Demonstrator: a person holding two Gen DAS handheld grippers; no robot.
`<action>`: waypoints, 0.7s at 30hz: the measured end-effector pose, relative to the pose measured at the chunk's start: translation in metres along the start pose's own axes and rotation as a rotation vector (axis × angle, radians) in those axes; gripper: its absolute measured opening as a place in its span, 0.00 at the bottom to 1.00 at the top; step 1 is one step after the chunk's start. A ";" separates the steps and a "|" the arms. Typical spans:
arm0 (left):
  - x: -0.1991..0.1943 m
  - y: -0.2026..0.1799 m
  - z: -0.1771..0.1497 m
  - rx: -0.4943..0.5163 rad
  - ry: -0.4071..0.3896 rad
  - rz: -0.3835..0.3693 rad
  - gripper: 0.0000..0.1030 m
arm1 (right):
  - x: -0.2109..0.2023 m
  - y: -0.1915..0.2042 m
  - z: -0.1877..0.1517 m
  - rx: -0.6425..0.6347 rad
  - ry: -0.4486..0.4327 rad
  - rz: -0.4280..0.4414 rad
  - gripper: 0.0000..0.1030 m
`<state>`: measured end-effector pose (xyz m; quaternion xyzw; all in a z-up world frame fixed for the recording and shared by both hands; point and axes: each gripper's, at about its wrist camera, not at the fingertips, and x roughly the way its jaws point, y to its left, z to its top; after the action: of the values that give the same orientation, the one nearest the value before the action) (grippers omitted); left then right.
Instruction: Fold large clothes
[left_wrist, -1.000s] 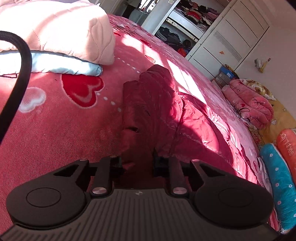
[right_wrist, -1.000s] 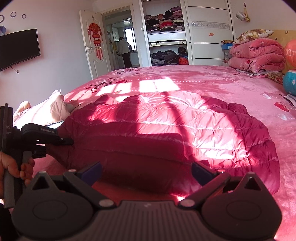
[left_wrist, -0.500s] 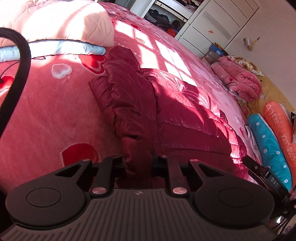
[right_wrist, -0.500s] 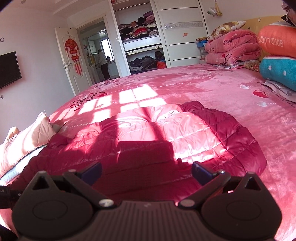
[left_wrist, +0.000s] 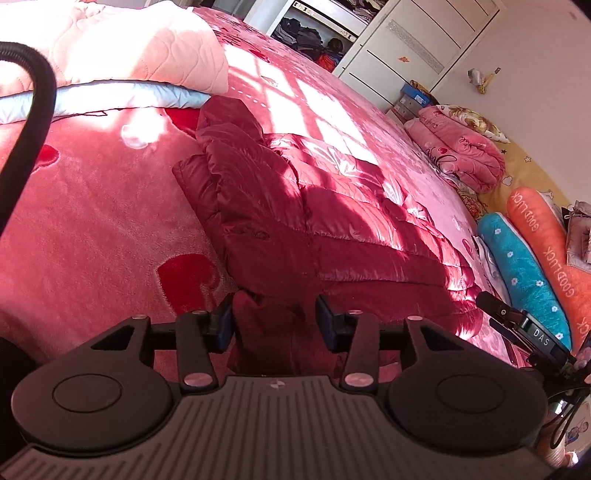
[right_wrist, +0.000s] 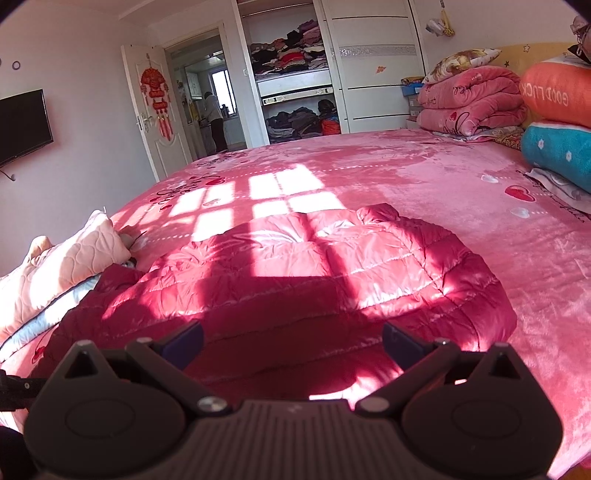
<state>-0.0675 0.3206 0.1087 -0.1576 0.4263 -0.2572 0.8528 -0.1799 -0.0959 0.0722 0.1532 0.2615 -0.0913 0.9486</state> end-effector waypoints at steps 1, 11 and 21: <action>-0.004 0.000 0.000 -0.003 -0.007 -0.004 0.58 | -0.001 -0.003 0.001 0.005 0.000 -0.009 0.99; -0.020 -0.004 0.044 -0.016 -0.098 0.020 0.96 | 0.001 -0.083 0.011 0.202 -0.042 -0.030 0.99; 0.036 0.010 0.090 -0.177 -0.025 0.005 0.96 | 0.054 -0.199 0.059 0.441 0.058 0.131 0.99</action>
<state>0.0265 0.3127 0.1330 -0.2346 0.4371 -0.2144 0.8414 -0.1569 -0.3070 0.0436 0.3760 0.2517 -0.0801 0.8882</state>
